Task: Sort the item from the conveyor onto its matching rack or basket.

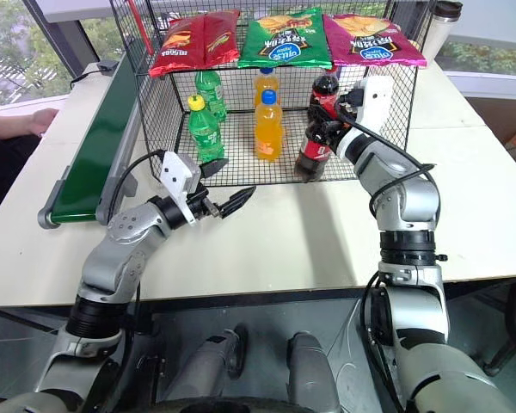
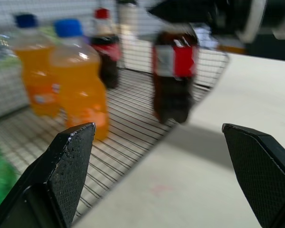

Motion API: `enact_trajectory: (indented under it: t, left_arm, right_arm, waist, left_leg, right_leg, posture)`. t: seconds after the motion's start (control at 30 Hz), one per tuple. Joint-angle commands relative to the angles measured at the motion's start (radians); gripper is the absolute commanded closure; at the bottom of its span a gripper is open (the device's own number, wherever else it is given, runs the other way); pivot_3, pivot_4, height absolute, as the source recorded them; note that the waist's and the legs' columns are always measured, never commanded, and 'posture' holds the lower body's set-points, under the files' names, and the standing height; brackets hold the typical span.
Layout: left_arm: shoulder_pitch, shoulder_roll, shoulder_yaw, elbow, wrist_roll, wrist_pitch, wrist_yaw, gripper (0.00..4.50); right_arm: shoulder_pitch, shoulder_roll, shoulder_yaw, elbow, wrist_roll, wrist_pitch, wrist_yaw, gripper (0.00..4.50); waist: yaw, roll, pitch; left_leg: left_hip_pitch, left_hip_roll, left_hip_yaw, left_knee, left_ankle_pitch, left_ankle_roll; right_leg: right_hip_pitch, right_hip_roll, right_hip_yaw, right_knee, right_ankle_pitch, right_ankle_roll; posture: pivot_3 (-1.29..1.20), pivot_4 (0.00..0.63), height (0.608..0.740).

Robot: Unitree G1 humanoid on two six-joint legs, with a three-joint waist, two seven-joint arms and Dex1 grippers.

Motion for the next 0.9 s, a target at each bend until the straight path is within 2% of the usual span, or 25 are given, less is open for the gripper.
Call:
enact_trajectory:
  t: [0.03, 0.33, 0.53, 0.9]
  left_arm:
    - [-0.001, -0.019, 0.013, -0.006, 0.033, -0.037, 0.058, 0.05]
    - [0.044, -0.046, -0.014, -0.028, 0.041, -0.008, 0.094, 0.05]
    - [0.057, -0.039, -0.022, -0.041, 0.037, 0.013, 0.088, 0.05]
    - [0.069, -0.017, -0.028, -0.053, 0.047, 0.026, 0.077, 0.05]
  right_arm:
    - [-0.096, -0.001, -0.018, 0.066, -0.049, -0.135, 0.012, 3.32]
    - [-0.227, -0.031, -0.036, 0.445, -0.145, -0.394, 0.049, 3.32]
    - [-0.299, -0.032, -0.036, 0.625, -0.179, -0.515, 0.060, 3.32]
    - [-0.362, -0.023, -0.023, 0.780, -0.240, -0.640, 0.095, 3.32]
  waist:
    - [-0.001, 0.000, 0.000]
    - [-0.002, 0.000, 0.000]
    - [-0.004, 0.000, 0.000]
    - [-0.005, 0.001, 0.000]
  left_leg:
    - [0.000, 0.000, 0.000, 0.000, 0.000, 0.000]
    - [0.001, 0.000, 0.001, 0.000, 0.000, 0.000]
    - [0.001, 0.000, 0.001, 0.000, 0.000, 0.000]
    - [0.001, 0.000, 0.000, 0.000, 0.000, 0.000]
  right_leg:
    - [0.000, 0.000, 0.000, 0.000, 0.000, 0.000]
    - [0.000, 0.001, 0.000, 0.001, 0.000, 0.000]
    - [0.000, 0.001, 0.001, 0.001, 0.000, 0.000]
    - [0.000, 0.001, 0.001, 0.002, 0.000, 0.000]
  posture:
    - [0.00, 0.150, 0.738]
    - [0.00, 0.150, 0.738]
    - [0.00, 0.150, 0.738]
    - [0.00, 0.150, 0.738]
